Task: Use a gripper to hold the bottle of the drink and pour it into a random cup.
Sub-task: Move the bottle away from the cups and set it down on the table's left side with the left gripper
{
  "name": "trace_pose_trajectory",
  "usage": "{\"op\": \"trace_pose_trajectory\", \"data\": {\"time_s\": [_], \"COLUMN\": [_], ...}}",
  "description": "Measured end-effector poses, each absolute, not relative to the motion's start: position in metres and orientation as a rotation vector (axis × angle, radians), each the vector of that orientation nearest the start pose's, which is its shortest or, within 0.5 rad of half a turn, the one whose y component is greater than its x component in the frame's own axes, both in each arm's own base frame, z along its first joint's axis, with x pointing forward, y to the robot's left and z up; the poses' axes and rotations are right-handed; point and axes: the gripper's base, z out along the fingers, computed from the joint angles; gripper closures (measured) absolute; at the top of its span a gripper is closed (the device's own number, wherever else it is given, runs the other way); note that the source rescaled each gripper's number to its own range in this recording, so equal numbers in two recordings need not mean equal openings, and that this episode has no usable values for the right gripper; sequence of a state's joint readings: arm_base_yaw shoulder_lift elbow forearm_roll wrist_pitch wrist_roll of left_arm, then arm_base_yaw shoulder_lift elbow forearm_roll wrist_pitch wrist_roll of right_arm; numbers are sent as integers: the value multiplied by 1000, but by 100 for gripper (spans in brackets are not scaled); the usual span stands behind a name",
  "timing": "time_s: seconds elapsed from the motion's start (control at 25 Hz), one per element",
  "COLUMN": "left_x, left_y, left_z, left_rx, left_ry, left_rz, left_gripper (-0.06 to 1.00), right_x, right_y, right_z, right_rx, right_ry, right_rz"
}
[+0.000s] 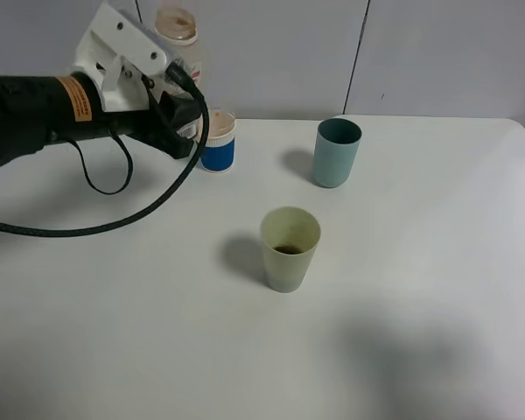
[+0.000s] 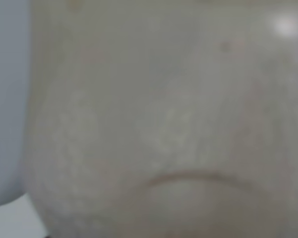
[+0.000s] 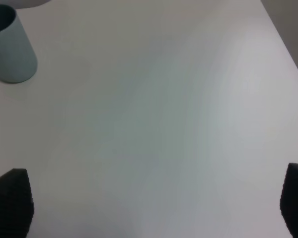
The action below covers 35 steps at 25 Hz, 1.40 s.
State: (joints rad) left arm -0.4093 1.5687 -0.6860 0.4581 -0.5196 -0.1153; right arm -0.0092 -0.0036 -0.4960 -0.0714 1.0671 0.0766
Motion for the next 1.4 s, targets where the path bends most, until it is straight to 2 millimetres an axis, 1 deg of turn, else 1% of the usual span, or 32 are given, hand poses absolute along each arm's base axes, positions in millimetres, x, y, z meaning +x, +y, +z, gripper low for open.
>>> {"op": "trace_pose_trajectory", "data": {"time_s": [0.2,0.4,0.68,0.96,1.2,1.32,1.4], "left_x": [279,287,296,299,300,295,291], "left_y": [-126,-113,-112,-110,-107,-104,-102], "left_z": [194,176,140,108,93,86,77], "left_rx": [667,554,482,469,426,421,417], "left_ry": [1696,1674,1707,1750,1754,1766,1803], "left_rz": [-299,-318,-338,-305,-300,-280,-271], "left_gripper": [94,94,94,94,94,94,94], "right_x": [-5,-5,-5,-5,-5,-5,-5], "right_y": [-6,-6,-6,-6,-6,-6,-6], "right_z": [276,276,276,276,276,276,276], "right_rx": [91,91,91,91,91,91,91], "right_ry": [2047,2047,2047,2047,2047,2047,2047], "right_rz": [-44,-44,-44,-44,-44,-44,-44]}}
